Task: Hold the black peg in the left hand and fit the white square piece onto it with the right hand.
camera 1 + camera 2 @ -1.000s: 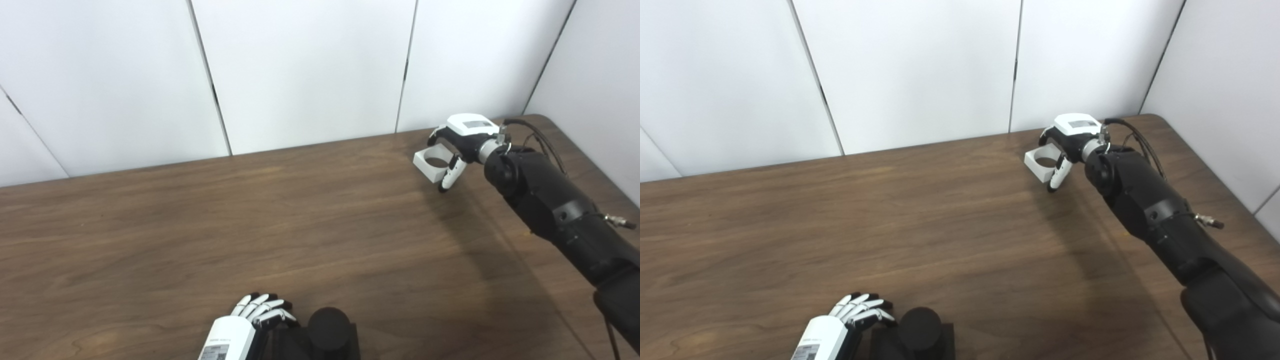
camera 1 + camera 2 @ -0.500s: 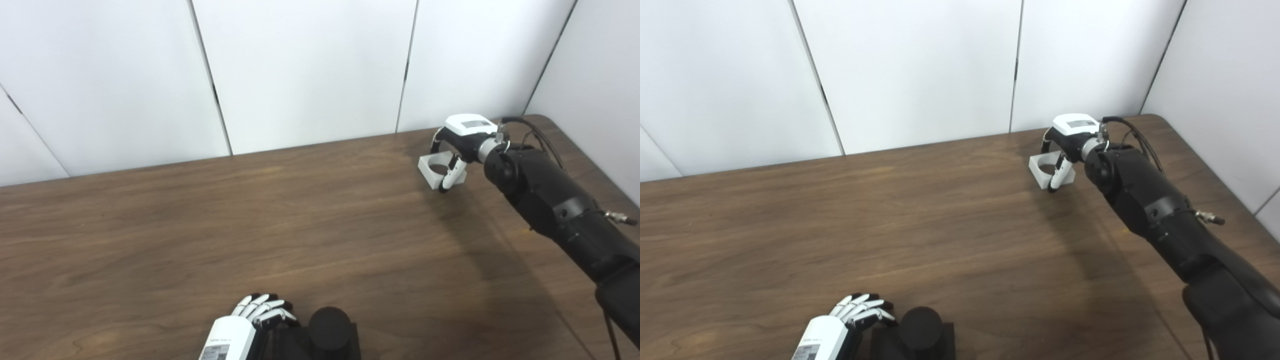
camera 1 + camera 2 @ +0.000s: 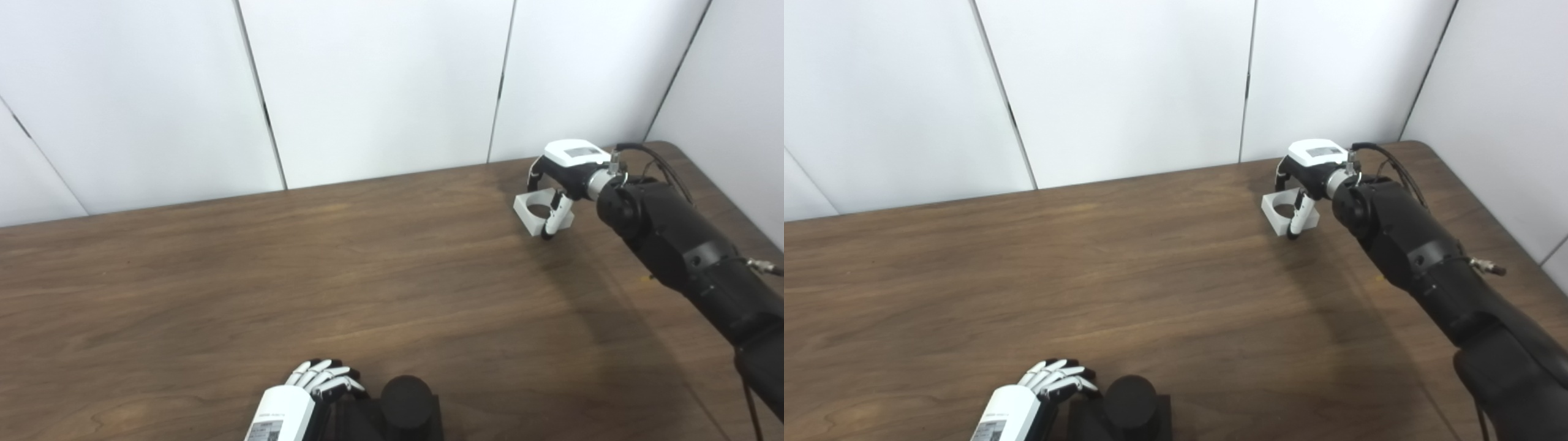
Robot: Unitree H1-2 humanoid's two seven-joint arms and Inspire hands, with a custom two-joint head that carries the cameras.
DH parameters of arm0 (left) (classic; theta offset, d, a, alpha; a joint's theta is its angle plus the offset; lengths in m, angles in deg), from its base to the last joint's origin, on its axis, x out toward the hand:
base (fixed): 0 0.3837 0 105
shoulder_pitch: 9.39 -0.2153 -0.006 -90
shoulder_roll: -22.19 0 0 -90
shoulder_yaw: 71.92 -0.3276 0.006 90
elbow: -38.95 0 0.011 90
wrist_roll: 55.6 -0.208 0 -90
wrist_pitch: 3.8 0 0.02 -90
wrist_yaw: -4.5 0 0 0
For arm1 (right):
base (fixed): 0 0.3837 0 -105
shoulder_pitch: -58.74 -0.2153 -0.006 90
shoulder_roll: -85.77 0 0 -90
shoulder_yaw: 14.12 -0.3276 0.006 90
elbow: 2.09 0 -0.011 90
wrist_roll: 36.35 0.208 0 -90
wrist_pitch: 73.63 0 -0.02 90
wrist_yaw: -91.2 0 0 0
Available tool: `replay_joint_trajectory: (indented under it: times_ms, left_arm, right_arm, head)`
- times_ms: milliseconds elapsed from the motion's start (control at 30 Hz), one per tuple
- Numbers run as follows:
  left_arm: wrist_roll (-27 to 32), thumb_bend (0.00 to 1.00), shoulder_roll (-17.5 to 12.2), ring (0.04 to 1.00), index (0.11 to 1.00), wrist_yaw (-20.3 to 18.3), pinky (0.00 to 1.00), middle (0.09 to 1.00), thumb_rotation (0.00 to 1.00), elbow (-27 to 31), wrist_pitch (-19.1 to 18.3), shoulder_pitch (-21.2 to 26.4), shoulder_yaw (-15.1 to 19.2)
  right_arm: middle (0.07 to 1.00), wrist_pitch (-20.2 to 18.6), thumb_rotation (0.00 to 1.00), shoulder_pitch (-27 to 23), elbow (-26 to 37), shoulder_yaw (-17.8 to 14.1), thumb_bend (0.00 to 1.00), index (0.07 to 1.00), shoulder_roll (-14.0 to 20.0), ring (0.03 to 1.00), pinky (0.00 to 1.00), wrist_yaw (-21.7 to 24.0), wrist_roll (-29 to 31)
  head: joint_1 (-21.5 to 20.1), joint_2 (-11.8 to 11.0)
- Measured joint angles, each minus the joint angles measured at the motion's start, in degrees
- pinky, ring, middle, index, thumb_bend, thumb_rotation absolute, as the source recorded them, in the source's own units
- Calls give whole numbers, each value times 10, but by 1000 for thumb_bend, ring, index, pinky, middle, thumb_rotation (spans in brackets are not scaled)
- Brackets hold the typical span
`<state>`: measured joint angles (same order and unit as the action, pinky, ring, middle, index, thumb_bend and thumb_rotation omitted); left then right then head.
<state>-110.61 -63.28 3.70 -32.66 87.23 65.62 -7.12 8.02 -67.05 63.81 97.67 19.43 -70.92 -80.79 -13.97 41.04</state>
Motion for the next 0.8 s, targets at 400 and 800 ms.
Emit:
replay_joint_trajectory:
  times_ms: [400,800]
  left_arm:
    - [0,519,7,841,485,0,874,766,44,-14,0,15,0]
    - [-6,519,23,836,485,-1,862,765,44,-36,-5,42,-1]
  right_arm:
    - [787,7,127,71,182,-35,521,487,22,878,834,38,13]
    - [777,-5,127,128,480,-78,522,485,38,869,809,171,48]
  head:
    - [11,2]
    - [43,31]
